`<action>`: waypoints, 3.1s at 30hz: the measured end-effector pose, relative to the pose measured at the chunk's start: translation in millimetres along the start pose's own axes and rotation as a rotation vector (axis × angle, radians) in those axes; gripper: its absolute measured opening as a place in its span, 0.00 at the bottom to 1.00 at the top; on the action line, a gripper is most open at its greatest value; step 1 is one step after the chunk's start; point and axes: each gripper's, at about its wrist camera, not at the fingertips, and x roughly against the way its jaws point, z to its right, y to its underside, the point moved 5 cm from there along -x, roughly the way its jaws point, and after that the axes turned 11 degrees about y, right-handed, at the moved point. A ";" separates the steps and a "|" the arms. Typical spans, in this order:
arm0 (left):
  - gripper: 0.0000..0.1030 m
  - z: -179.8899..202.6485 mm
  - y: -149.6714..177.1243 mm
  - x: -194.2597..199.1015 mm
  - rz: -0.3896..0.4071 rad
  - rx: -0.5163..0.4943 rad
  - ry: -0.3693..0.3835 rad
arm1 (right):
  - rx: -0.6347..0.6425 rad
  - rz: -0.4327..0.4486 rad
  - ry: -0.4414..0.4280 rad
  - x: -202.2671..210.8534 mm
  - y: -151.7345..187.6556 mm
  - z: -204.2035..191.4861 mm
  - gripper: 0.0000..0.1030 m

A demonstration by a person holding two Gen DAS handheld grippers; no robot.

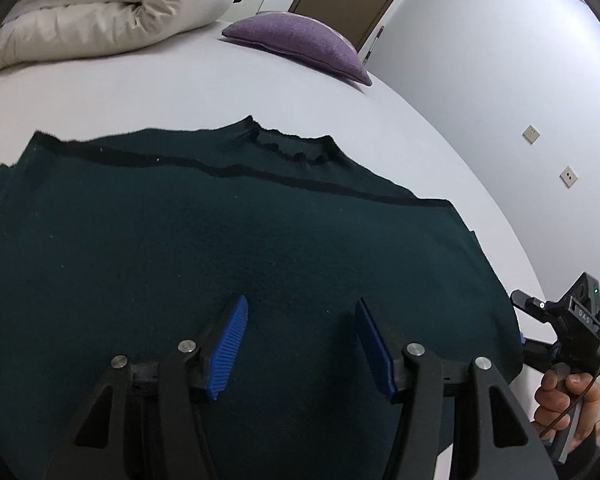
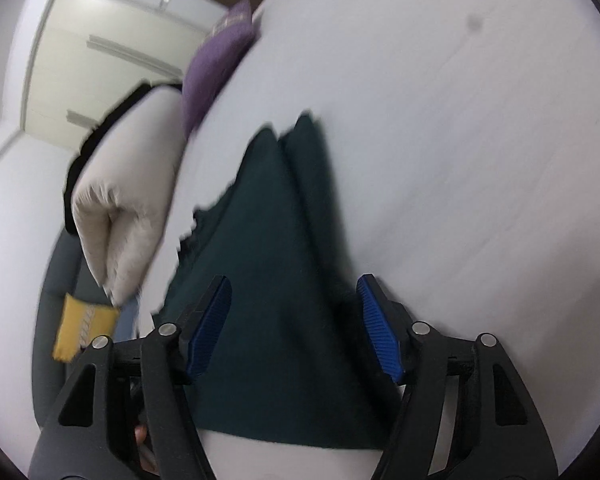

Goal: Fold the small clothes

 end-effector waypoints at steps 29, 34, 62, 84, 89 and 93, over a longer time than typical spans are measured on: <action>0.72 -117.3 -11.9 97.7 0.162 0.512 0.338 | 0.857 -0.006 0.226 -95.0 156.6 -296.5 0.15; 0.79 -98.8 -11.8 89.9 0.103 0.435 0.271 | 0.960 -0.011 0.271 -127.1 194.5 -300.3 0.16; 0.13 -91.5 -56.0 110.9 -0.074 0.237 0.136 | 0.773 0.089 -0.037 -23.0 145.7 -246.7 0.62; 0.27 -119.9 -38.6 201.7 0.129 0.075 -0.101 | 0.902 -0.012 -0.002 -73.7 208.6 -283.8 0.62; 0.27 -82.7 -7.8 164.9 0.040 -0.074 -0.170 | 0.689 -0.007 -0.074 -41.9 171.1 -257.5 0.59; 0.06 -119.1 18.6 135.5 0.011 -0.053 -0.228 | 0.599 -0.093 -0.080 -53.6 165.1 -227.3 0.47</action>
